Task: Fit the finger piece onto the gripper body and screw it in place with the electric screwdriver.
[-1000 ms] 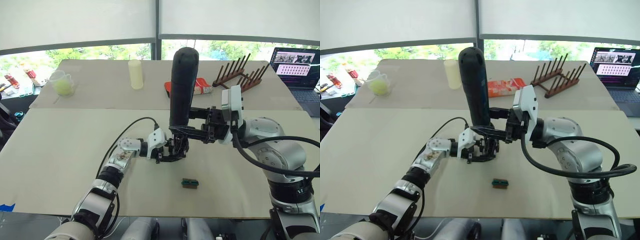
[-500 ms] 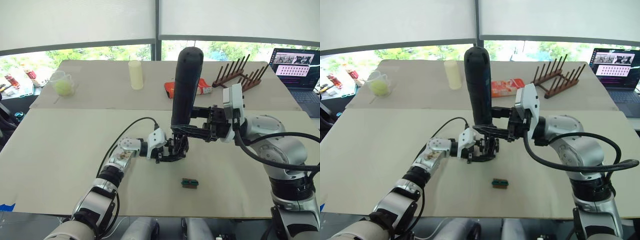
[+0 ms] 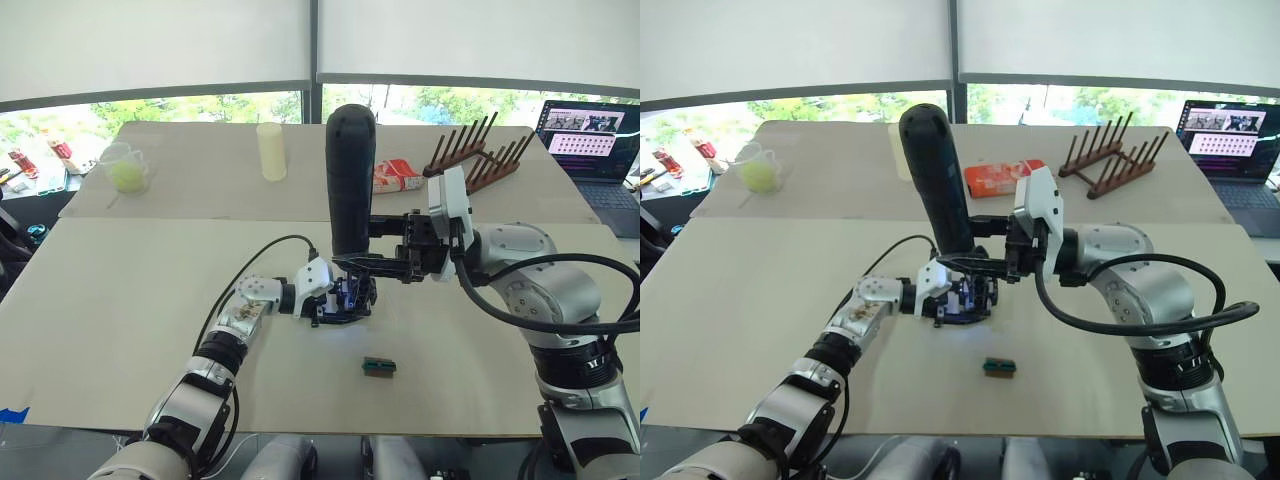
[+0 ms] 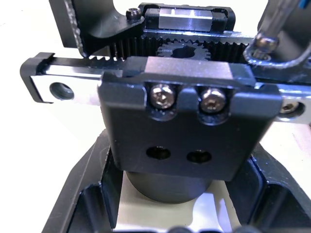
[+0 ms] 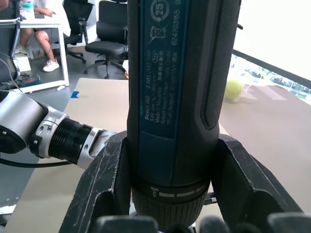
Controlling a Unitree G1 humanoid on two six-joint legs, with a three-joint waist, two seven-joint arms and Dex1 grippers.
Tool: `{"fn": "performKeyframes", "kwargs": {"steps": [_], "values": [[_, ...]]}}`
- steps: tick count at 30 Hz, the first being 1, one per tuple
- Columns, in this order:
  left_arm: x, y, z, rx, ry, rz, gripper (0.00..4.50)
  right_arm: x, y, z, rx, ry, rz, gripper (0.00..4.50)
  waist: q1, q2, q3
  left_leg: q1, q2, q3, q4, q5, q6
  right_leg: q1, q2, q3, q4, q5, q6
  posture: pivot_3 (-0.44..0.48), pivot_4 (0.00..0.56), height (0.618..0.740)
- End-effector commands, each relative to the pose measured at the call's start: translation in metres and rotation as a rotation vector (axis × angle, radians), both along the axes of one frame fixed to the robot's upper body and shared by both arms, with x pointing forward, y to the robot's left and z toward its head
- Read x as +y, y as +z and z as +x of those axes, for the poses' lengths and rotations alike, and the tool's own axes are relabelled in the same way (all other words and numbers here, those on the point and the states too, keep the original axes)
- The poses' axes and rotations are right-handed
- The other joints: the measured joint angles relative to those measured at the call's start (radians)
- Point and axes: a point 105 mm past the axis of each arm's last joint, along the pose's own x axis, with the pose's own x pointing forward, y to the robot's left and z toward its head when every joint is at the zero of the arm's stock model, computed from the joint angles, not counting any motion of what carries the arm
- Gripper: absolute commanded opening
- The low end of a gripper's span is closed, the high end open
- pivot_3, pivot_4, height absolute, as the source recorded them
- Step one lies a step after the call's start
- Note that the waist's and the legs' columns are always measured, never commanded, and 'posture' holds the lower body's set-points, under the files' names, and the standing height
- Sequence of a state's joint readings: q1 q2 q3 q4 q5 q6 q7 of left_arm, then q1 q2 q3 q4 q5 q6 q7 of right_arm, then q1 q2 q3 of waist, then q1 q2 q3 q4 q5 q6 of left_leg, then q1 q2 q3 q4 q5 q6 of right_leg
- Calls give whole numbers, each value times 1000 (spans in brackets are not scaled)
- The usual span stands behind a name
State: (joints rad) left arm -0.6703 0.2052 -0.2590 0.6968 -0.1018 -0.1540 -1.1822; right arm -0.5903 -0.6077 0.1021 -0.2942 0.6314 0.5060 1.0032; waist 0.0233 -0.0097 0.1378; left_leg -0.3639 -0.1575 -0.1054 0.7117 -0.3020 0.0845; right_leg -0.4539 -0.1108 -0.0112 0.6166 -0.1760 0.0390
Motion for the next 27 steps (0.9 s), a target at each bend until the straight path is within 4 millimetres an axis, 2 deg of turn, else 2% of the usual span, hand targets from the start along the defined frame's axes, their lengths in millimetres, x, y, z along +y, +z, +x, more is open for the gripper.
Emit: {"fn": "performKeyframes", "kwargs": {"steps": [1, 11, 17, 22, 27], "values": [[6, 18, 12, -61, 41, -26, 2338, -12, -47, 13, 160, -83, -127, 1914, 0, -1, -1, 0, 0, 0, 0, 0, 0, 0, 0, 0, 0, 0, 0, 0, 150, 740], [5, 18, 11, -61, 39, -30, 2338, -14, -47, 13, 150, -92, -124, 1914, 0, -3, -4, 0, 0, 0, 0, 0, 0, 0, 0, 0, 0, 0, 0, 0, 150, 740], [5, 18, 11, -59, 39, -30, 2338, -16, -37, 15, 129, -107, -94, 1914, 0, -3, -4, 0, 0, 0, -1, 0, 0, 0, 0, 0, 0, 0, 0, 0, 150, 740], [4, 17, 11, -56, 35, -27, 2338, -13, -16, 10, 70, -101, -41, 1914, 0, -3, -4, 0, 0, 0, -1, 0, 0, 0, 0, 0, 0, 0, 0, 0, 150, 740], [5, 15, 10, -51, 30, -22, 2338, -5, 37, -5, -64, -73, 148, 1914, -2, -3, -4, -3, 0, 0, 0, 0, 0, -3, -1, 1, 0, 0, 0, 0, 150, 740]]}}
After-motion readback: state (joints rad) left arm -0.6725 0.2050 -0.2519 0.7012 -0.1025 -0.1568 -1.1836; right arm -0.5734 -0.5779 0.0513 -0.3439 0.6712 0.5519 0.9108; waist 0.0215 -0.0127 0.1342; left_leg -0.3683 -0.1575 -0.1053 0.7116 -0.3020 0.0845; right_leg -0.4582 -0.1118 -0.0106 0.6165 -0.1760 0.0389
